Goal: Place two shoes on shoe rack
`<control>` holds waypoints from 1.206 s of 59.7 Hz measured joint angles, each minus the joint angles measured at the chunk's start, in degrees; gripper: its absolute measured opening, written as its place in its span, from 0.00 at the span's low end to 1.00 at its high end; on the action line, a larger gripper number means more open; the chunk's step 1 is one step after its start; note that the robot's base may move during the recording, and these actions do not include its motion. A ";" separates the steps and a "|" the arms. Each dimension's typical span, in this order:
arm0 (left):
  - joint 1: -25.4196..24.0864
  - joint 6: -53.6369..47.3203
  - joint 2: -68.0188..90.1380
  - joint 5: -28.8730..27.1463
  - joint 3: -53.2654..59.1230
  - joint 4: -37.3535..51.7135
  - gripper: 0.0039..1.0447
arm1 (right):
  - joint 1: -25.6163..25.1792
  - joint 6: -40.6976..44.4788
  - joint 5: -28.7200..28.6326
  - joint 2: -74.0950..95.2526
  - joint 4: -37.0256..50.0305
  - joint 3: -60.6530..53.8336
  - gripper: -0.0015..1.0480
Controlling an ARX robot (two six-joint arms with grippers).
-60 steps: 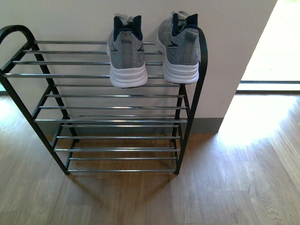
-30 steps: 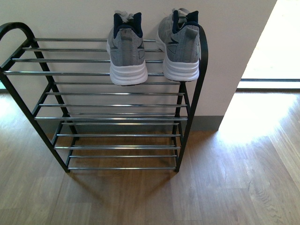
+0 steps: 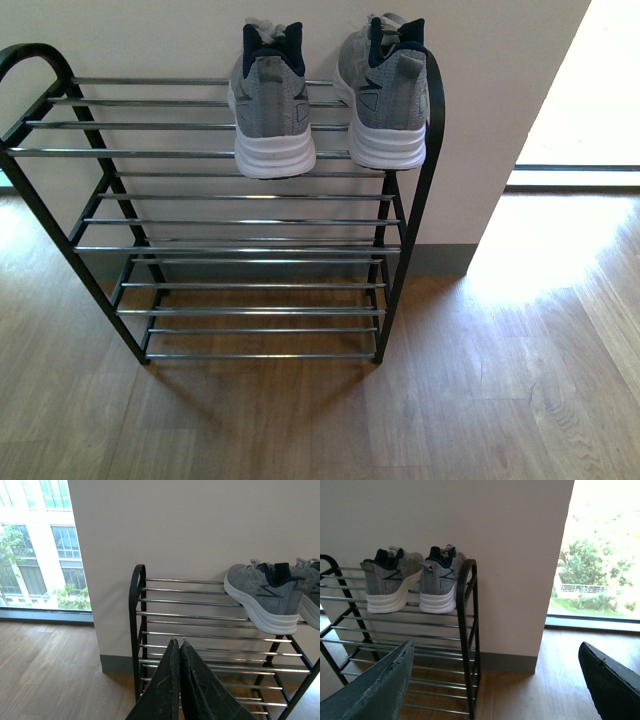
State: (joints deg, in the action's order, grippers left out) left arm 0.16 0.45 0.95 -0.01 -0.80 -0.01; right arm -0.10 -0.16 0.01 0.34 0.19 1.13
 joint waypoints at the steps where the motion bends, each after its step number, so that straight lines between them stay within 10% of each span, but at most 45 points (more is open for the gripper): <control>1: 0.00 0.00 0.00 0.02 0.00 0.00 0.01 | 0.00 0.00 0.00 -0.02 0.00 0.00 0.91; 14: -0.02 0.04 -0.02 0.00 0.00 0.00 0.01 | 0.00 0.00 0.00 -0.07 0.00 0.00 0.91; 47: -0.02 -0.02 -0.02 0.00 0.00 0.00 0.93 | 0.00 0.00 0.00 -0.07 0.00 0.00 0.91; 72: 0.00 -0.15 -0.02 0.02 0.00 0.00 0.91 | 0.00 0.00 0.02 -0.07 0.00 0.00 0.91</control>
State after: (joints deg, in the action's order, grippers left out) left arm 0.16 0.30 0.93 0.01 -0.80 -0.01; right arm -0.10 -0.16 0.03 0.27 0.19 1.13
